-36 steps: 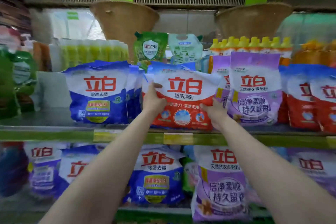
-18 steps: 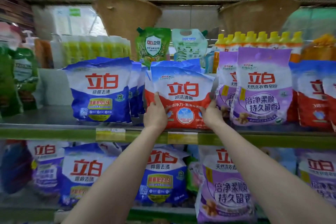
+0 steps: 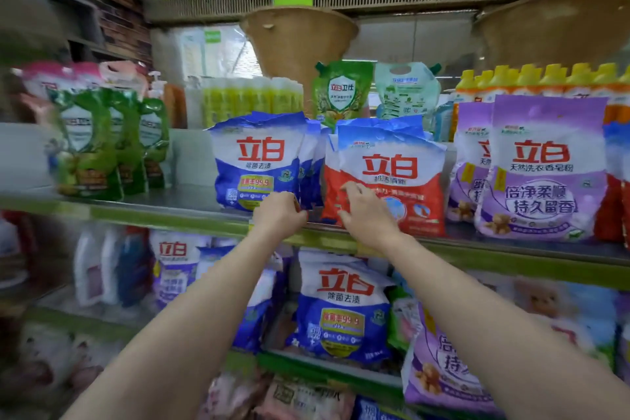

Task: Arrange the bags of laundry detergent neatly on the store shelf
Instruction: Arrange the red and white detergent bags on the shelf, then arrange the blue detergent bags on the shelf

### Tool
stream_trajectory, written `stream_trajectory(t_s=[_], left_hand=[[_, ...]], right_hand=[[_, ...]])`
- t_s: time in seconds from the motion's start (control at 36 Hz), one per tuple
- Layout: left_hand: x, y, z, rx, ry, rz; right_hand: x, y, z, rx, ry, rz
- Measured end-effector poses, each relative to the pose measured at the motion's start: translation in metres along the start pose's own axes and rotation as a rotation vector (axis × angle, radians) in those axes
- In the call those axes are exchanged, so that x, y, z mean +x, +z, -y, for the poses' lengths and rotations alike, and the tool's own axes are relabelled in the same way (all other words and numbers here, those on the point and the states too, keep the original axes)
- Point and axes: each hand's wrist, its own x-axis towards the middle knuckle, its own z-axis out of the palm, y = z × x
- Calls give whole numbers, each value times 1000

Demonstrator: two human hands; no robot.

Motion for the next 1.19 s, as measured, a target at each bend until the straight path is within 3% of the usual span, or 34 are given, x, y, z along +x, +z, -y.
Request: stream_trajectory(t_s=[0.22,0.42,0.67,0.78,0.89,0.97,1.03,1.19], left_hand=[[25,-46,68,-74,-175,-111],[92,-72,114,-119,-234,-212],[201,-82,131,-453,-63,-336],[242,-78,130,-531,-49,-322],[268,-54,130,-507,-69,-201],[280,-35,136,-399,-132,-176],[290,-26,141,-486,-102,-182],[296,-27,136,-836,31,-279]], right_hand=[[49,14,39,140,20,47],[121,25,55,292,163,-150],[206,37,68,382,204,-334],[231,38,66,298,337,-329],[250,47,60,169,532,-181],[261,59,53,173,596,-142],[264,64,50,202,601,-148],[271,74,40,279,495,-442]])
